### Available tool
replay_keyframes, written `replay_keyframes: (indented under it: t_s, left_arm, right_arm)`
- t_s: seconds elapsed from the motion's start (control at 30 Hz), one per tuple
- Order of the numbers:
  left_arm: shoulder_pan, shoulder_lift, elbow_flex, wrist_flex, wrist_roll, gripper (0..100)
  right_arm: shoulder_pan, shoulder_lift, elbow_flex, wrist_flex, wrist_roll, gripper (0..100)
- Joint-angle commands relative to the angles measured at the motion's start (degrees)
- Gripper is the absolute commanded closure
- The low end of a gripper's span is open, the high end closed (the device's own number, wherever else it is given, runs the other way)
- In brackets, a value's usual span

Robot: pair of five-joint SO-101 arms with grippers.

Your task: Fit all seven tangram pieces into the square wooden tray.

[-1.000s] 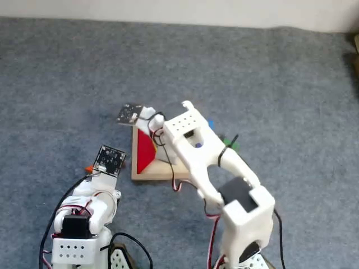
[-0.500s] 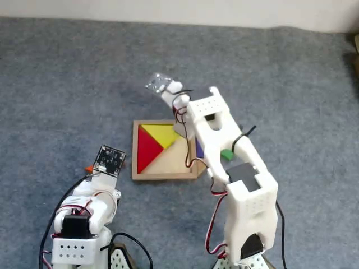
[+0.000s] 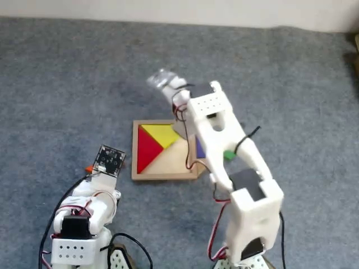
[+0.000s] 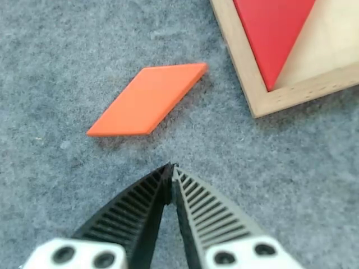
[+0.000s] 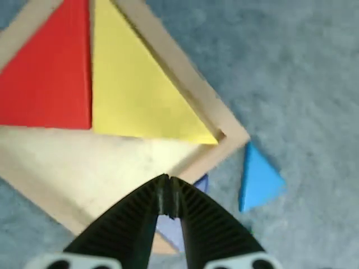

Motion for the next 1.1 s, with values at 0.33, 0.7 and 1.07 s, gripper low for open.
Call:
replay_keyframes:
  t_s: [0.33, 0.7, 1.07]
  left_arm:
    - [0.8, -2.8, 1.4, 0.2, 0.4, 97]
    - [0.8, -2.8, 1.4, 0.2, 0.4, 97]
    - [0.8, -2.8, 1.4, 0.2, 0.4, 97]
  right_arm:
    - [11.7, -9.4, 1.5, 8.7, -8.8, 81.8]
    - [14.5, -9.4, 12.5, 2.8, 2.4, 78.6]
    - [17.2, -9.3, 19.2, -4.5, 11.1, 75.1]
